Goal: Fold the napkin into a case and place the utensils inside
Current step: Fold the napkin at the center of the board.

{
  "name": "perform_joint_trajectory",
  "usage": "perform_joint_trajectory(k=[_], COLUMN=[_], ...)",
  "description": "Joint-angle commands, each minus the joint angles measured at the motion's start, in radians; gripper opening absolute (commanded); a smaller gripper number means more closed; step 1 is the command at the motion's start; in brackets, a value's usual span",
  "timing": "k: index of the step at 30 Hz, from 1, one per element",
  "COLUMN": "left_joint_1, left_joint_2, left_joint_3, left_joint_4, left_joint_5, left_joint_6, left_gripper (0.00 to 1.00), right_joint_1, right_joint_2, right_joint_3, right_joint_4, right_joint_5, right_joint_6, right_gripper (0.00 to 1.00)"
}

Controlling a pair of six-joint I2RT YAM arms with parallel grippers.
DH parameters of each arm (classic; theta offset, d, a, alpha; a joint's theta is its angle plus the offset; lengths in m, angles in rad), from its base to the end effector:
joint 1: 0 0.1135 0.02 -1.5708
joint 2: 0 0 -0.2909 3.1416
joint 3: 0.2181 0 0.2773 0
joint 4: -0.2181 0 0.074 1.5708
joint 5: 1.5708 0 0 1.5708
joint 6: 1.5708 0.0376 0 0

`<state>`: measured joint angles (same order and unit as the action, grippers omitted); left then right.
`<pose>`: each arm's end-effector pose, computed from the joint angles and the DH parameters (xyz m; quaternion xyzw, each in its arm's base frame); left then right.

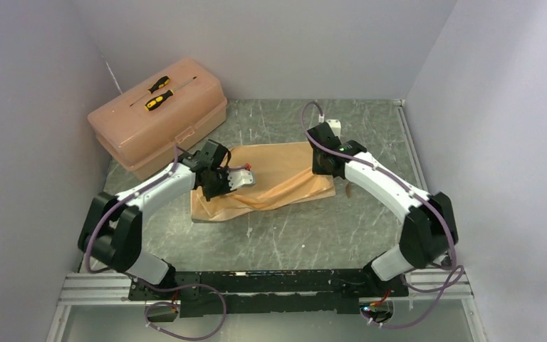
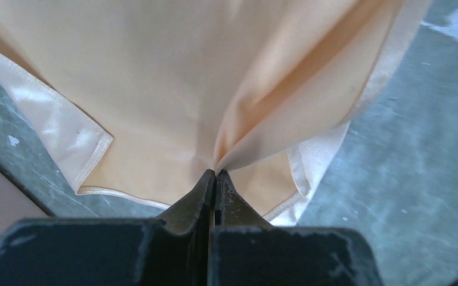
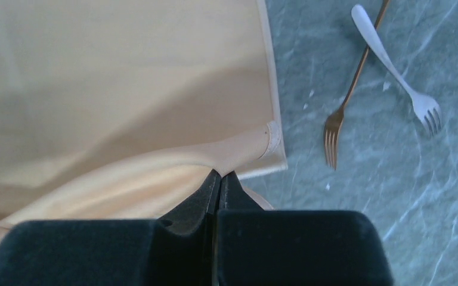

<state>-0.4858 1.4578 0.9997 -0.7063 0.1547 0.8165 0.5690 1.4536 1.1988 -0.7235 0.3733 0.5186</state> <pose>0.2630 -0.1454 0.2345 0.6043 0.7672 -0.0415 0.2109 0.2803 0.1630 0.3018 0.0305 0.9409 -0.0035 0.3373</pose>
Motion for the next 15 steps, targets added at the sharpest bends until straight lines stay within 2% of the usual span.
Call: perform_joint_trajectory(k=[1, 3, 7, 9, 12, 13, 15], left_joint_1=[0.025, 0.038, 0.058, 0.08, 0.114, 0.122, 0.127], left_joint_2=[0.073, 0.093, 0.117, 0.132, 0.158, 0.167, 0.185], left_joint_3=[0.026, 0.03, 0.04, 0.067, 0.141, 0.175, 0.21], left_joint_4=[0.143, 0.153, 0.176, 0.197, 0.164, 0.141, 0.132], left_joint_5=[-0.113, -0.113, -0.133, -0.14, -0.094, -0.078, -0.074], left_joint_6=[-0.025, -0.017, 0.002, -0.002, -0.012, -0.007, -0.01], left_gripper=[0.03, 0.05, 0.32, 0.46, 0.66, 0.73, 0.75], right_joint_1=[-0.054, -0.08, -0.107, -0.117, -0.121, -0.121, -0.122], right_joint_2=[0.096, 0.132, 0.223, 0.261, 0.296, 0.306, 0.314], right_joint_3=[0.006, 0.002, 0.044, 0.077, 0.131, 0.147, 0.177], right_joint_4=[0.196, 0.239, 0.251, 0.243, 0.247, 0.247, 0.254], right_joint_5=[0.077, 0.068, 0.091, 0.119, 0.132, 0.133, 0.132], right_joint_6=[-0.092, -0.107, -0.132, -0.127, -0.125, -0.128, -0.129], right_gripper=[0.0, 0.0, 0.0, 0.15, 0.46, 0.49, 0.51])
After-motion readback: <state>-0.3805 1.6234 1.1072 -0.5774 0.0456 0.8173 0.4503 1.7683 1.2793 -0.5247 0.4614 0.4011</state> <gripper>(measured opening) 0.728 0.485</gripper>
